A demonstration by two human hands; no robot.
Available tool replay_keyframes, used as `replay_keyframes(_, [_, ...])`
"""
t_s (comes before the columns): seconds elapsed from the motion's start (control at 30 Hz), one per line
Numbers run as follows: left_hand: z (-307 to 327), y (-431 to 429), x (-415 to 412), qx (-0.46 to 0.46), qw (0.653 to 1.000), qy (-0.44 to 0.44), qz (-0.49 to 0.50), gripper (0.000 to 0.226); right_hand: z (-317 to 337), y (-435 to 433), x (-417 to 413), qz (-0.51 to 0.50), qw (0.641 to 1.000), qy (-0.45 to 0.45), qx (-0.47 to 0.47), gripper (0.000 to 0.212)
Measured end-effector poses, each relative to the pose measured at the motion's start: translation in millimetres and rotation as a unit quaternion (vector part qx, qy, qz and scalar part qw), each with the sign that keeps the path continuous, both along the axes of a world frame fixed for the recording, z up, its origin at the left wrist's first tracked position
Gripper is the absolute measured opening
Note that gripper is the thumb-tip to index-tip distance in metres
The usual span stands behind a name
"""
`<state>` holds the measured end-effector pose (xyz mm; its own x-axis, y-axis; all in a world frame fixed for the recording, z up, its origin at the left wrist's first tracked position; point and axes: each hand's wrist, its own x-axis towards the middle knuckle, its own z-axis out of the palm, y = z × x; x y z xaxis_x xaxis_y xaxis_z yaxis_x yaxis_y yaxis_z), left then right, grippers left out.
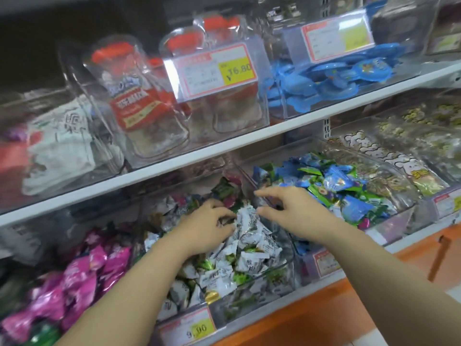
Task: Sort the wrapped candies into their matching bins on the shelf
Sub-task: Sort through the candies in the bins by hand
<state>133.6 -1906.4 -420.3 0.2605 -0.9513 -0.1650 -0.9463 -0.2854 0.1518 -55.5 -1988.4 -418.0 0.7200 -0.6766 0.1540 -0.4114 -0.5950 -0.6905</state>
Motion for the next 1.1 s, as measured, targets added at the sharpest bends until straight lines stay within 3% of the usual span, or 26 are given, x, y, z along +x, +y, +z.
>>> replay_keyframes(0.23, [8,46,16,0.005,0.997,-0.071,0.011,0.038,-6,-1,-2,0.012,1.0,0.0,-0.014,0.042])
replay_keyframes(0.43, [7,69,24,-0.017,0.996,-0.078,0.029,0.038,-9,-3,-1,0.01,1.0,-0.015,-0.011,0.038])
replay_keyframes(0.6, [6,75,16,0.004,1.0,0.008,-0.006,0.03,-10,-5,0,0.009,1.0,-0.023,-0.002,0.037])
replay_keyframes(0.8, [26,36,26,-0.131,0.988,0.076,0.021,0.033,-9,-6,0,0.007,1.0,-0.019,0.0,0.037])
replay_keyframes(1.0, [9,-35,27,-0.143,0.99,0.004,0.01,0.052,-8,-9,-1,0.013,0.999,-0.022,0.026,0.037])
replay_keyframes(1.1, [-2,-57,34,-0.129,0.991,0.007,0.027,0.055,-9,-10,-2,0.012,0.999,-0.025,0.032,0.036])
